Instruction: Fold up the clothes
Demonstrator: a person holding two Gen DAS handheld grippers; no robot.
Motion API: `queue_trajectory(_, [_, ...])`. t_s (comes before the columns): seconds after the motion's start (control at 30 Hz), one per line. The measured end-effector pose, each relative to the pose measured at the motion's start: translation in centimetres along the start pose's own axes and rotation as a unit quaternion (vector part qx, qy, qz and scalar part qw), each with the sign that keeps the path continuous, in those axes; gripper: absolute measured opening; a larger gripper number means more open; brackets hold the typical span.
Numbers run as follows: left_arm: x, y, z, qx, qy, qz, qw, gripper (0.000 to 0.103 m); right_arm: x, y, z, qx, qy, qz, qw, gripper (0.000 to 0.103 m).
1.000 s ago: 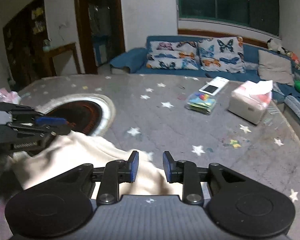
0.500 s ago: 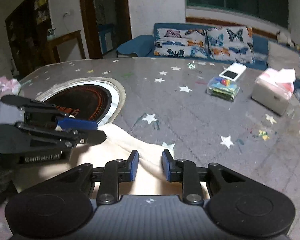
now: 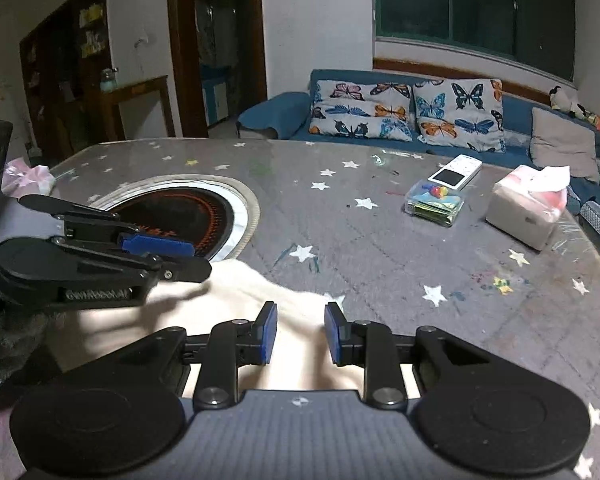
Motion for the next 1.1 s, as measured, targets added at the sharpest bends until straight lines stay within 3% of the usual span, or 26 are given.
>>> queue_trajectory(0.1, [-0.5, -0.7, -1.0, -0.003, -0.004, -0.001, 1.0000, 0.031, -0.6, -0.9, -0.1, 0.007, -0.007, 0.011, 1.000, 0.025])
queue_trajectory(0.33, [-0.4, -2.5, -2.4, 0.003, 0.011, -0.014, 0.9998, 0.032, -2.6, -1.9, 1.3, 0.025, -0.024, 0.046, 0.998, 0.019])
queue_trajectory(0.57, [0.6, -4.2, -4.2, -0.002, 0.022, -0.028, 0.9994, 0.032, -0.5, -2.7, -2.6, -0.001, 0.000, 0.015, 1.000, 0.019])
queue_trajectory(0.83, [1.3, -6.2, -4.2, 0.017, 0.027, -0.056, 0.9979, 0.032, 2.6, -6.2, -3.6, 0.025, 0.016, -0.045, 0.999, 0.019])
queue_trajectory(1.1, [0.5, -7.3, -5.5, 0.020, 0.021, -0.059, 0.9978, 0.033, 2.1, -7.3, -4.7, 0.033, 0.014, -0.057, 0.998, 0.019])
Point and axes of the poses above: each gripper's, at about its wrist camera, not at the fingertips, and z roughly the way its jaws point, x to its left, y to its top, the point moved 1 cm from there along z, roughly the way its jaws point, and after that the axes turned 6 degrees about x, right-handed, at the moved point
